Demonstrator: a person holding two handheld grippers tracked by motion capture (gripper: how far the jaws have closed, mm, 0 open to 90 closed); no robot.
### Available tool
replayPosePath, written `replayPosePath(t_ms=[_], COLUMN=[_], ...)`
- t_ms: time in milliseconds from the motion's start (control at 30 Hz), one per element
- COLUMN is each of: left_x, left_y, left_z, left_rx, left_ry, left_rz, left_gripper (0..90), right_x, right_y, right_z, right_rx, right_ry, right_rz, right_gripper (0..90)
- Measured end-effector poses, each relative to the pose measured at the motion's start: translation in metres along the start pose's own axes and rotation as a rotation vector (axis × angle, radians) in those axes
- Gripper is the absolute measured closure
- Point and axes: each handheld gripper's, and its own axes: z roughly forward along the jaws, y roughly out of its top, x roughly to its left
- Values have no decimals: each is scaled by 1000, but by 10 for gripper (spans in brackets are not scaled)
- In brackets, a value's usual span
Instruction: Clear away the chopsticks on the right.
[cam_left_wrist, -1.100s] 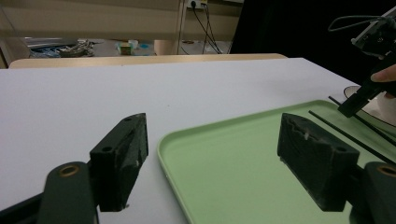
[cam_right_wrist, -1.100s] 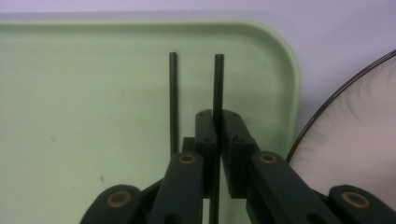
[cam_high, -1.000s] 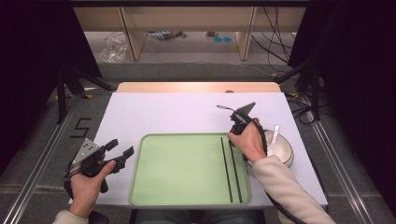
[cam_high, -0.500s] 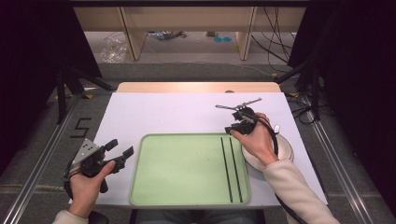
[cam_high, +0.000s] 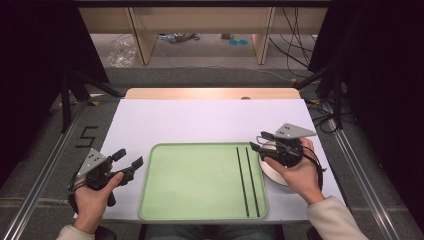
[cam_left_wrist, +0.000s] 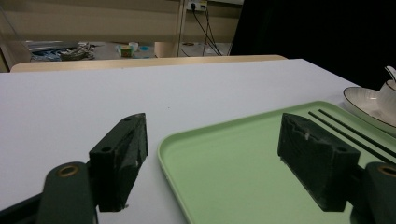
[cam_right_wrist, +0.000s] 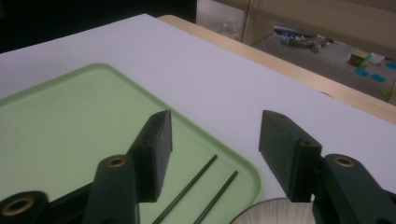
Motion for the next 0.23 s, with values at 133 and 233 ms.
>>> replayPosePath(t_ms=[133,233], left_x=[-1,-1], left_y=[0,0], left_z=[0,1], left_rx=[-2,-1], left_ry=[0,-1], left_rz=[3,5], left_gripper=[242,242], right_x=[3,2], right_y=[-15,-18], right_z=[-12,-15], right_rx=[-16,1], right_ry=[-19,-25], right_rz=[-14,-2], right_gripper=[419,430])
